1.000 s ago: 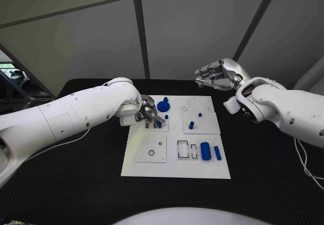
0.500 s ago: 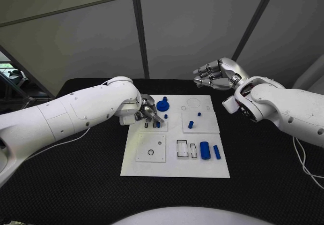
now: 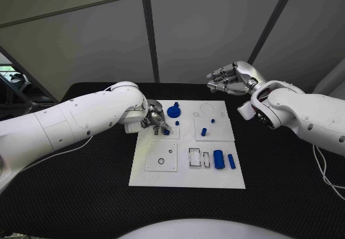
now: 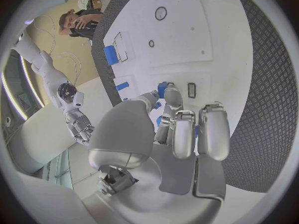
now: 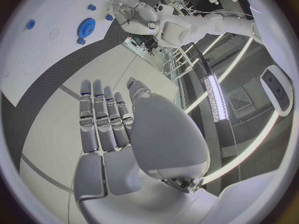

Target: Assemble the parts on the task board

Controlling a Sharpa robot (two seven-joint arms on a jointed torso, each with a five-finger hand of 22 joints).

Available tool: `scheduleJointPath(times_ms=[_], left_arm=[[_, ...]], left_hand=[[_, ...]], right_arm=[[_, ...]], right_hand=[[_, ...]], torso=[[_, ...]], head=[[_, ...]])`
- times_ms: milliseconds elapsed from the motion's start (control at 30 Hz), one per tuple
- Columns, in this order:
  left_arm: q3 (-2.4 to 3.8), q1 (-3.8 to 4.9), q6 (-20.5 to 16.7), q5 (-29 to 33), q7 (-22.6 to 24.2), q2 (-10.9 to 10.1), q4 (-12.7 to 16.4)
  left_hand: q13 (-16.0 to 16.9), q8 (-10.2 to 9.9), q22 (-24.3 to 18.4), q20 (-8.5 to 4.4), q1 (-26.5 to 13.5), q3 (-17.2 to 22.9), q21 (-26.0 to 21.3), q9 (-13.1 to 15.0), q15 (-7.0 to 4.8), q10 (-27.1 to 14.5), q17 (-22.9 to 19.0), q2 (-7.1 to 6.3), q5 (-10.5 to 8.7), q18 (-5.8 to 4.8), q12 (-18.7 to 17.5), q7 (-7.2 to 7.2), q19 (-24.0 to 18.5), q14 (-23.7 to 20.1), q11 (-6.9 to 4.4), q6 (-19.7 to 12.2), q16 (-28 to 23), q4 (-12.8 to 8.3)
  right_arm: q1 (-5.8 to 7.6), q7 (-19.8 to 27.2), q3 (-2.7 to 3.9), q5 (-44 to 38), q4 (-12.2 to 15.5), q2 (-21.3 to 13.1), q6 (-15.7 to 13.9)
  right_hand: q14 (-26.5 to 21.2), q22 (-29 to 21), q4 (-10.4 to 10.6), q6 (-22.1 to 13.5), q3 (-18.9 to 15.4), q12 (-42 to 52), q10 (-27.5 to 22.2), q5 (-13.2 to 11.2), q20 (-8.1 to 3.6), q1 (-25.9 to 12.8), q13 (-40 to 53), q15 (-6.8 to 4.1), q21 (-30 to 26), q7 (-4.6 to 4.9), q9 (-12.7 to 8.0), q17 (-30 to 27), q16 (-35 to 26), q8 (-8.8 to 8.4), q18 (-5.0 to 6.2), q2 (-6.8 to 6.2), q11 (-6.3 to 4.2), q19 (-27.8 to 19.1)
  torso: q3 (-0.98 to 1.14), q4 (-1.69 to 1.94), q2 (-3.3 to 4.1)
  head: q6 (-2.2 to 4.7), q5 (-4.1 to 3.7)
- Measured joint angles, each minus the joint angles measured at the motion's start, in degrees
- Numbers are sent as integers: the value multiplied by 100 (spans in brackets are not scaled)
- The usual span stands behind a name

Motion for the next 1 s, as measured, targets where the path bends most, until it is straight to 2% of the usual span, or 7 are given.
scheduleJointPath(times_ms=[33,67,133,600,733,1000], left_arm=[[-1,-1,-26,-2,2,-26,26],[-1,-2,-56,-4,5,-53,54],[-1,-2,-130,-7,9,-112,124],[-1,-19,-775,-39,14,-443,588],[-1,-59,-936,-115,-1,-528,767],[-6,-194,-1182,-489,-59,-545,943]], left_hand=[[-61,33,0,0,-140,256,0,52,0,1,0,-84,102,0,-61,0,0,0,1,0,0,-104],[-115,61,0,0,-228,329,0,101,0,2,0,-130,219,0,-114,0,0,0,1,0,0,-93],[-199,98,0,0,-356,513,0,172,0,-11,0,-197,330,-2,-192,0,0,0,-11,0,0,-153],[-173,171,-1,0,-510,709,0,313,0,3,0,-264,399,-3,-194,0,0,0,-38,1,0,-212],[-168,228,-1,1,-609,800,0,385,0,3,0,-317,590,-2,-169,0,0,0,-38,1,0,-255],[-159,319,-1,1,-701,852,36,475,0,21,0,-347,742,0,-136,0,0,0,-20,1,0,-262]], right_arm=[[0,0,0,0,-4,0,3],[0,-1,0,-1,-9,-1,6],[0,-2,0,-9,-16,-6,14],[0,-9,0,-68,-55,-12,56],[0,-10,0,-86,-54,-20,60],[0,-11,0,-168,-44,-46,61]], right_hand=[[0,-3,0,0,0,0,0,13,0,0,0,0,0,0,0,-3,0,0,0,0,0,0],[0,-13,0,0,0,0,0,52,0,0,-2,0,-25,0,0,-14,0,0,0,0,0,0],[-12,-33,-23,0,23,0,-20,132,0,-1,-7,12,-38,0,0,-34,0,0,0,1,20,0],[-21,-42,-23,0,23,23,-20,136,20,-31,-6,21,-63,0,-1,-45,0,0,0,31,20,20],[-21,-42,-23,0,23,26,-20,136,20,-31,-5,20,-63,0,-1,-45,0,0,0,31,21,20],[-20,-44,-23,0,23,26,-19,148,20,-31,-5,20,-63,0,-1,-48,0,0,0,31,21,20]], torso=[[-1,1,0],[-1,2,-1],[-3,4,-1],[-1,0,0],[5,-2,1],[7,-3,2]], head=[[-4,4],[-9,7],[-16,9],[-44,54],[-58,67],[-65,97]])
